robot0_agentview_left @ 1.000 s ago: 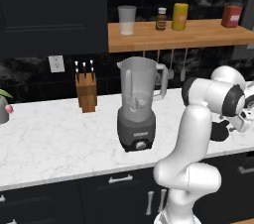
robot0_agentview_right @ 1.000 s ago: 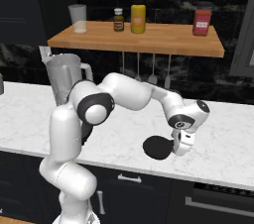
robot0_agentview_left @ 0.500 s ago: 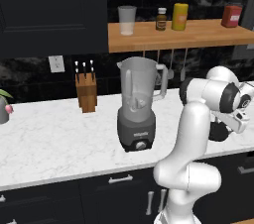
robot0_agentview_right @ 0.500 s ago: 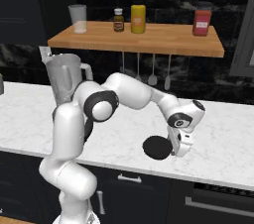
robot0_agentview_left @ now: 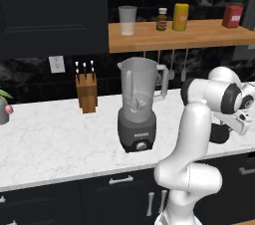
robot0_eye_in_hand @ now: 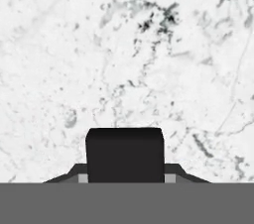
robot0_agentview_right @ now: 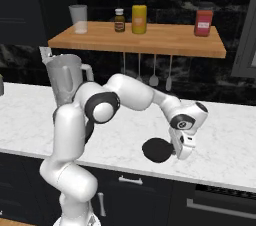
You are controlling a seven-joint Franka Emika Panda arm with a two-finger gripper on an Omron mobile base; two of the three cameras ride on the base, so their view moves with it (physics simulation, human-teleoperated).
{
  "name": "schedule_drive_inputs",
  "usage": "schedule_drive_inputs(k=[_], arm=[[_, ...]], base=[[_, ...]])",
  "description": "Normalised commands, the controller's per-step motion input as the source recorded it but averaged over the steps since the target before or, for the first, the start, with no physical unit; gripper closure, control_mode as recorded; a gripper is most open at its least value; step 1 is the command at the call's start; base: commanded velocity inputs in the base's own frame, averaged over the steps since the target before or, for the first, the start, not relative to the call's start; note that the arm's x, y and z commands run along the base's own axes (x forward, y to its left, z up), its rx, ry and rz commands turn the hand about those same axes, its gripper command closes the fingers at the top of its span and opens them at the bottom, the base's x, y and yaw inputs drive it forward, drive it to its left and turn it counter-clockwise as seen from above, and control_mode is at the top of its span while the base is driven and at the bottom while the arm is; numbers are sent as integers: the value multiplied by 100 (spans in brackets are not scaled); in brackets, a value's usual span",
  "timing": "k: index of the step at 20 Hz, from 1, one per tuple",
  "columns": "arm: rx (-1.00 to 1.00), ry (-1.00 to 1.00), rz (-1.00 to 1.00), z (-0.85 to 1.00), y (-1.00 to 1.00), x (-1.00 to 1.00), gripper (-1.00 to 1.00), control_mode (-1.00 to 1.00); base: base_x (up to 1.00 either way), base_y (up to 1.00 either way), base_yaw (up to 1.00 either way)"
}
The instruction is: Close the lid blender by securely placing the lid on top.
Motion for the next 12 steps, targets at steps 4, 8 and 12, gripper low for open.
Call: schedule_drive_inputs(k=[4,8,12], arm=[[2,-10,-1,12,2,-35,100,-100],[1,-13,-11,73,18,-14,100,-100],[5,-16,-16,62,22,-27,100,-100]], base=[[0,0,0],[0,0,0],[0,0,0]])
